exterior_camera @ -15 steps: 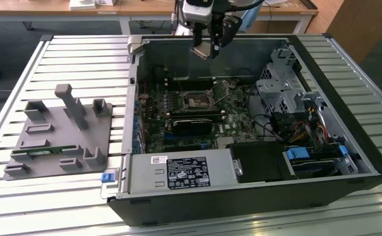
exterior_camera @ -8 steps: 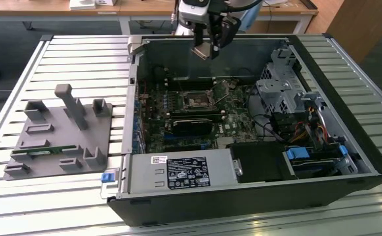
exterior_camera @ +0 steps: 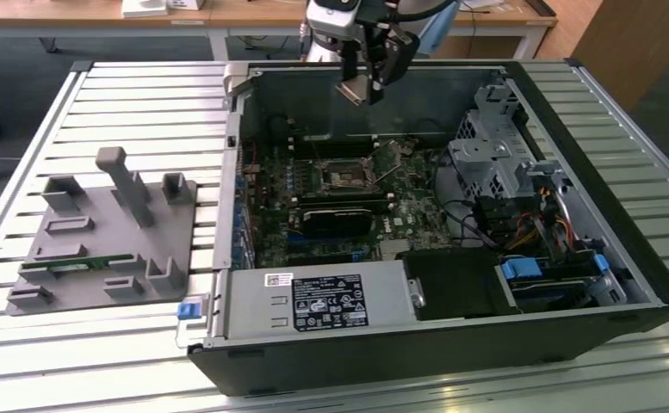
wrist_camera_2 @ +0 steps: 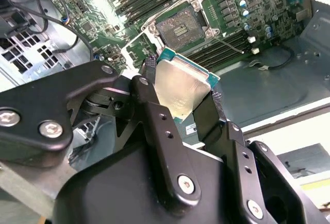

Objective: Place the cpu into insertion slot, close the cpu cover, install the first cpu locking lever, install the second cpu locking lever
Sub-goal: 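Place the cpu into insertion slot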

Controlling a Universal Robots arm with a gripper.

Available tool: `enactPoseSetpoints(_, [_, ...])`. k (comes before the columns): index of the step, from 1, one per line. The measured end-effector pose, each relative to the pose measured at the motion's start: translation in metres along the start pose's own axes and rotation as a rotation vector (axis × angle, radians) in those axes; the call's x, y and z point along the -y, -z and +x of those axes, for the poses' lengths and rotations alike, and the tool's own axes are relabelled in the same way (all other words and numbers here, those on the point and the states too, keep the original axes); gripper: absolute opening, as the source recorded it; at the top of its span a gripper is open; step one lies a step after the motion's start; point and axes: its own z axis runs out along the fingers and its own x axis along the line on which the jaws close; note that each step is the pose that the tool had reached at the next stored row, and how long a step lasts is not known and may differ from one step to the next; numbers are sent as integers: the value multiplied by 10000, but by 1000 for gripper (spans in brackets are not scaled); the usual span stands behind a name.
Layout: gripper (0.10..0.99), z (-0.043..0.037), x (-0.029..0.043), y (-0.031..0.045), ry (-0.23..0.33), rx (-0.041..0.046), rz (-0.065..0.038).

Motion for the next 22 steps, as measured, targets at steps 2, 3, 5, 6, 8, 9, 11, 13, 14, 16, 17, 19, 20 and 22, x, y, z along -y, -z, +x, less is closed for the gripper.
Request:
enactPoseSetpoints(2, [537,0,0,-1,-161,14,-3])
enactPoseSetpoints(3, [537,0,0,-2,-246,22,-5])
enactPoseSetpoints(5, [537,0,0,-3,-400,35,-7])
enactPoseSetpoints(6, [537,0,0,-4,-485,43,-10])
enactPoseSetpoints(8, [537,0,0,-5,-734,65,-14])
enactPoseSetpoints(9, [537,0,0,-5,-812,72,-15])
enactPoseSetpoints(11, [537,0,0,-6,-965,86,-18])
enactPoseSetpoints(13, [537,0,1,-7,-1129,100,-21])
enactPoseSetpoints(14, [537,0,1,-8,-1293,114,-25])
enactPoseSetpoints(16, [537,0,1,-9,-1535,136,-30])
enactPoseSetpoints(17, [537,0,0,-9,-1614,143,-31])
enactPoseSetpoints(19, [537,1,0,-10,-1777,157,-34])
enactPoseSetpoints(20, [537,1,0,-10,-1861,164,-36])
enactPoseSetpoints(22, [537,1,0,-11,-2022,178,-39])
